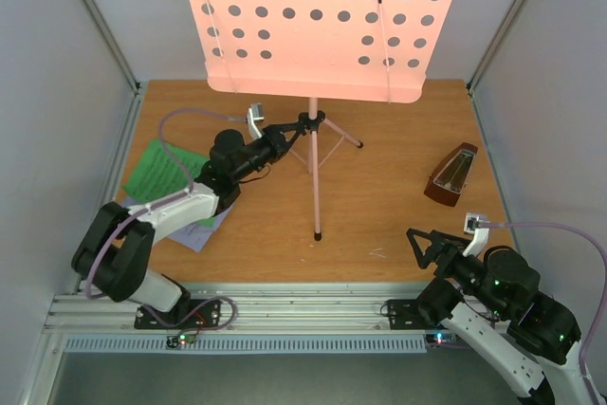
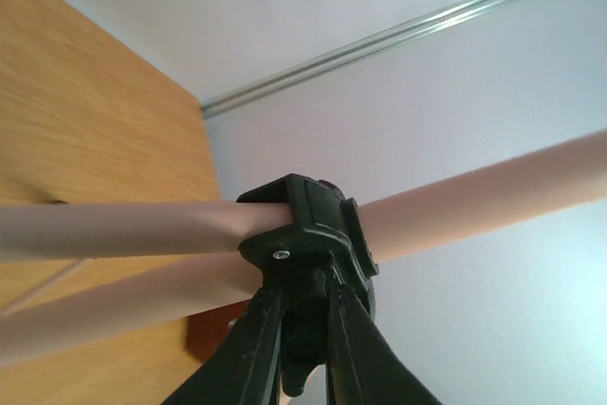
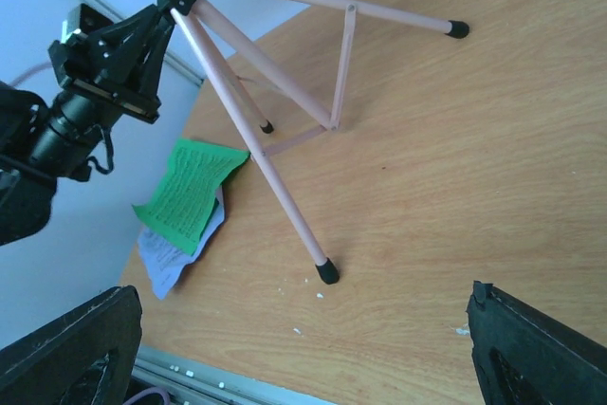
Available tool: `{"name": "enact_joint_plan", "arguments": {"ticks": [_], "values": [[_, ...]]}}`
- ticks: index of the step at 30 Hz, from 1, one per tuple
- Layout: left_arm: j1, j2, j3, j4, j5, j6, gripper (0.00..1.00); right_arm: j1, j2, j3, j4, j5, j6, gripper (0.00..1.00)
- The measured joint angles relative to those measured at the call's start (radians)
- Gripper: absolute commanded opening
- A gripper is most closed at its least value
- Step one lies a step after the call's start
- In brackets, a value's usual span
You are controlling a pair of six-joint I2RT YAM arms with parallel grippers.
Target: Pack up the instrument practice props
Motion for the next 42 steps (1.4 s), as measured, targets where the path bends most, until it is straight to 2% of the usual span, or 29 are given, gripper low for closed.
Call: {"name": "enact_joint_plan", "arguments": {"ticks": [5,7,9,12,16,19,21,24,28,33,37,42], "values": [[0.001,0.107,-0.036,0.262,0.042,-0.265,0.01,0.000,-0.001,0.001,-0.006,0.000,0.005,0.95],[0.002,0.134,-0.043,0.325,0.049,-0.334,0.01,0.000,-0.002,0.002,-0.011,0.000,0.005,0.95],[0.003,0.142,-0.047,0.350,0.052,-0.368,0.05,0.000,-0.003,0.003,-0.016,0.000,0.006,0.95],[0.003,0.143,-0.047,0.352,0.052,-0.387,0.21,0.000,-0.003,0.006,-0.018,0.001,0.006,0.95],[0.003,0.136,-0.049,0.316,0.054,-0.384,0.51,0.000,-0.003,0.011,-0.022,0.001,0.006,0.95],[0.010,0.114,-0.066,0.275,0.049,-0.360,0.66,0.000,-0.003,0.016,-0.022,0.001,0.006,0.95],[0.018,0.074,-0.086,0.219,0.044,-0.334,0.71,0.000,-0.003,0.016,-0.022,0.001,0.006,0.95],[0.031,-0.029,-0.117,0.093,0.013,-0.244,0.75,0.000,-0.003,0.016,-0.023,0.002,0.006,0.95],[0.038,-0.198,-0.128,-0.052,-0.056,-0.060,0.75,0.000,-0.003,0.016,-0.021,0.002,0.005,0.96],[0.036,-0.350,-0.123,-0.170,-0.095,0.322,0.74,0.000,-0.003,0.014,-0.011,-0.001,0.003,0.95],[-0.004,-0.370,-0.123,-0.232,-0.079,0.665,0.73,0.000,-0.003,0.005,0.000,-0.007,-0.009,0.96],[-0.116,-0.370,-0.123,-0.290,-0.104,1.067,0.73,0.000,-0.003,0.005,0.013,-0.010,-0.019,0.97]]}}
